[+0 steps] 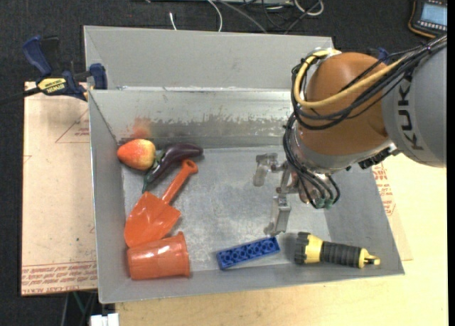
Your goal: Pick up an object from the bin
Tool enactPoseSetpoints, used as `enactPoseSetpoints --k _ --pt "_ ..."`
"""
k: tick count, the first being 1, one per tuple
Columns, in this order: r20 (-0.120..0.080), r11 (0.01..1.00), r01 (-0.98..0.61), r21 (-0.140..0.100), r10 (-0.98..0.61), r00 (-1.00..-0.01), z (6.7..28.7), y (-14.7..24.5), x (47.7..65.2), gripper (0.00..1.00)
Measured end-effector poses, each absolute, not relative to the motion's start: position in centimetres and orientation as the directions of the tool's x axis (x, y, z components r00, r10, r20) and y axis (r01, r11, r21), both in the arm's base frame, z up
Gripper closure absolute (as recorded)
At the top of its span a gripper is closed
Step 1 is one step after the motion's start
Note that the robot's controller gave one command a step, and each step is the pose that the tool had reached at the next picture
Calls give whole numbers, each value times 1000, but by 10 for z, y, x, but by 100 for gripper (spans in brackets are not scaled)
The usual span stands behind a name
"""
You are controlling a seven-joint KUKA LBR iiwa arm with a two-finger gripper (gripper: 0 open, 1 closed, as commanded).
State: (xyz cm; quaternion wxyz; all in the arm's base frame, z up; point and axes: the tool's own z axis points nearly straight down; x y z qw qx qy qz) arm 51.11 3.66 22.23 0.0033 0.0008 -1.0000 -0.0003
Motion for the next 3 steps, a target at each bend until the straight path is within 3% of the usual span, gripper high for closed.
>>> enactPoseSetpoints --k 1,2,3 --pt "-1 1000 1 1 1 -1000 226 36 513 0" --pt "-1 951 -310 2 -310 -951 116 47 489 0" --pt "-6 952 -305 1 -305 -952 160 36 481 0"
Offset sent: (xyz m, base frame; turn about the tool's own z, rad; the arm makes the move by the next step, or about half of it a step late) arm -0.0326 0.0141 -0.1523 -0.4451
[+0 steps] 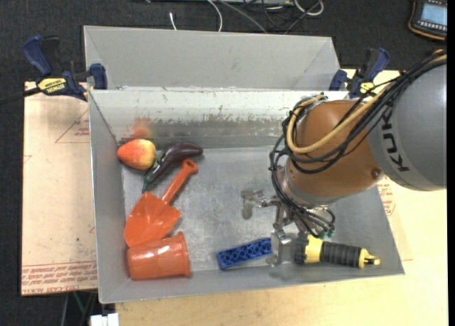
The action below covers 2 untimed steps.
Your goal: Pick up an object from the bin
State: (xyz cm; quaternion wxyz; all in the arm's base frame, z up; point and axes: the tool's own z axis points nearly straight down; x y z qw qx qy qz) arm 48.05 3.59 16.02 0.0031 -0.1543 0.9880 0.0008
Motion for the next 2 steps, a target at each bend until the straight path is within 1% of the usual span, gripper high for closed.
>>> enactPoseSetpoints --k 1,2 --pt "-6 905 -425 2 -425 -905 101 60 483 0" --pt "-31 871 -490 -8 -490 -871 73 45 487 0"
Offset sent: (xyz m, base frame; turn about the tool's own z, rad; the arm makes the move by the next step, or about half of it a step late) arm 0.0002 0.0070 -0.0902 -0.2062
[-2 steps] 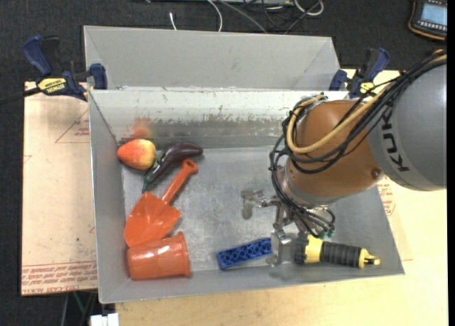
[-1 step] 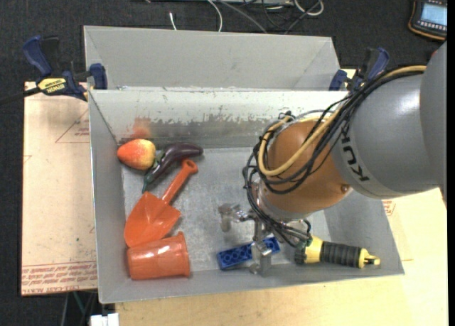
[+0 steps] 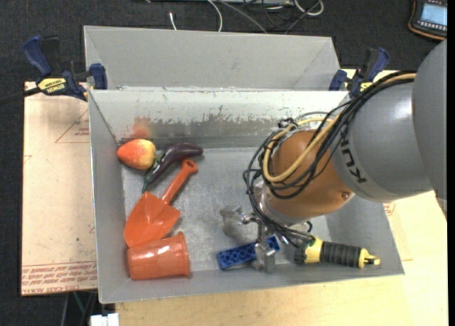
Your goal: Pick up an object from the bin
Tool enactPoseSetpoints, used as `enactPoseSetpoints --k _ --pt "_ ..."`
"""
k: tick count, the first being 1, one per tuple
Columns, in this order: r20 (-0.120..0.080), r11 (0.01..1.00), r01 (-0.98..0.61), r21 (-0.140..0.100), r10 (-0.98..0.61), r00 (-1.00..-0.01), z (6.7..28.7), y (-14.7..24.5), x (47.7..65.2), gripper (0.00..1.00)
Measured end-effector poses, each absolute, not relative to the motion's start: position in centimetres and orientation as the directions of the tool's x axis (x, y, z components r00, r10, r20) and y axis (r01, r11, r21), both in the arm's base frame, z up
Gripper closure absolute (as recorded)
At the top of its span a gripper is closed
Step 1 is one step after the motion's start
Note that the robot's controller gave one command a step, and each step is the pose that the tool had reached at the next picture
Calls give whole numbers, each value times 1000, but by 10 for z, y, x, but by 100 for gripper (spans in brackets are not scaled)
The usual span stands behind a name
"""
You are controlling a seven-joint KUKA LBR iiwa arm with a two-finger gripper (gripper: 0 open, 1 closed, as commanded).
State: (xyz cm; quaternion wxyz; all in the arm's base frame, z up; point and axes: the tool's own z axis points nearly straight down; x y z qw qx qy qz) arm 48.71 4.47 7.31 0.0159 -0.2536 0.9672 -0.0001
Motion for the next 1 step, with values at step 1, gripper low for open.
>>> enactPoseSetpoints --k 1 --pt "-22 860 -511 -4 -511 -859 71 56 486 100"
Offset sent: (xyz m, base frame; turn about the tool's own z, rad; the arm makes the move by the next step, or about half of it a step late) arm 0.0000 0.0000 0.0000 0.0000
